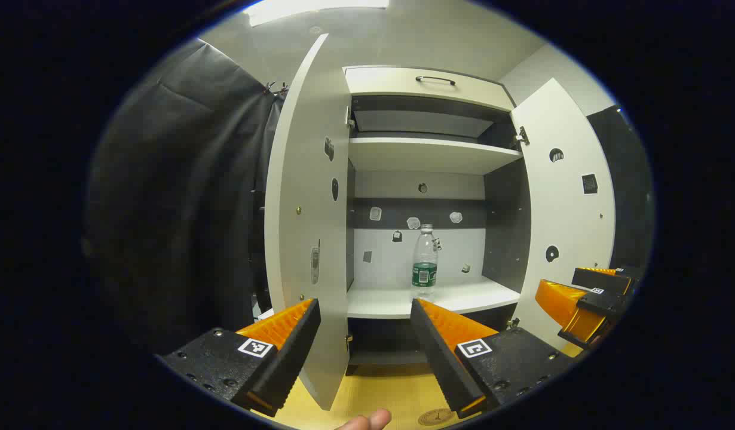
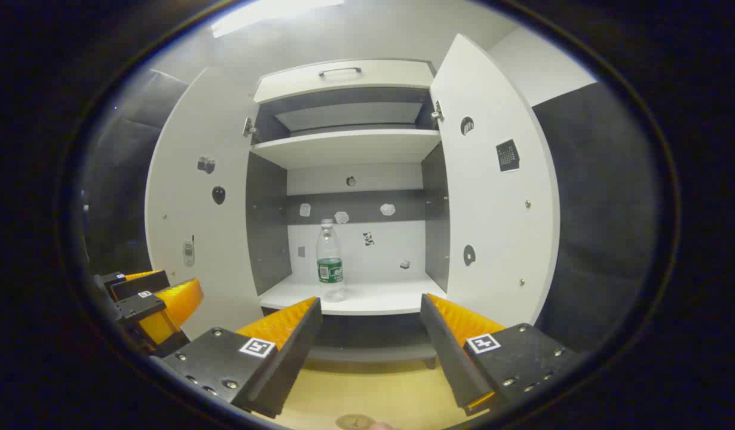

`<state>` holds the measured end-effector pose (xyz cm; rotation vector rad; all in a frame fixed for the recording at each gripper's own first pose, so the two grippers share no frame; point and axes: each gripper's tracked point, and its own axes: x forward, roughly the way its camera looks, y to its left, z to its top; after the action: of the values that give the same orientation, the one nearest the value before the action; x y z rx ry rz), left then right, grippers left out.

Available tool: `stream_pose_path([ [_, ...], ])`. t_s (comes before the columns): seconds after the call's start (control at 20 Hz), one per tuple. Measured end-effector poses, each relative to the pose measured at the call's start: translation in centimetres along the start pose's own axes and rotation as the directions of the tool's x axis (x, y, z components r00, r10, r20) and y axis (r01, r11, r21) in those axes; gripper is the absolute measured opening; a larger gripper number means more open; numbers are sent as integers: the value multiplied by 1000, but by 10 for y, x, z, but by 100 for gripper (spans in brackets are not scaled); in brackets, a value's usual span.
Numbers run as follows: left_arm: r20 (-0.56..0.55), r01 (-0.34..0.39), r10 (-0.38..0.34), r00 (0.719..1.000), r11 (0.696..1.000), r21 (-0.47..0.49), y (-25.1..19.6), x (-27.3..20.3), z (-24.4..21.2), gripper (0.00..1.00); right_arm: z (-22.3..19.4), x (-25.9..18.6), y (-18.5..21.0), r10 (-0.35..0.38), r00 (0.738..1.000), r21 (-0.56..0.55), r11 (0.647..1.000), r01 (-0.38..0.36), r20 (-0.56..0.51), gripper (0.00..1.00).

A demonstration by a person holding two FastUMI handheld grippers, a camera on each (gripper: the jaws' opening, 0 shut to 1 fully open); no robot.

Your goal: Grasp the bottle in the cabinet with the left hand and place it on the coaster, then close the right door with the right hand and the left door with the left hand.

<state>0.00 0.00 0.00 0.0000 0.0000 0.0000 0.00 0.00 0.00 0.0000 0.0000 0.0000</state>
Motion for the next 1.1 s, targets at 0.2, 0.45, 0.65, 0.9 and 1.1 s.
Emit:
stream_pose_path([
  [0.2,1,5,-5,1000,1000,7,-4,0,1,96,0,0,0,-10,1000,-3,1000,10,0,100],
  [0.45,1,1,-1,1000,1000,0,-4,2,1,96,0,1,0,-16,1000,-6,1000,16,-2,100],
  [0.65,4,-9,9,1000,1000,3,-2,0,1,96,-1,-2,-1,-17,1000,2,1000,17,1,100],
  [0.9,1,-13,13,1000,1000,14,-1,0,0,96,-4,3,0,-16,1000,0,1000,16,-9,100],
  [1.1,-6,1,-1,1000,1000,19,-7,6,-4,96,-7,5,0,-9,1000,3,1000,9,-22,100],
])
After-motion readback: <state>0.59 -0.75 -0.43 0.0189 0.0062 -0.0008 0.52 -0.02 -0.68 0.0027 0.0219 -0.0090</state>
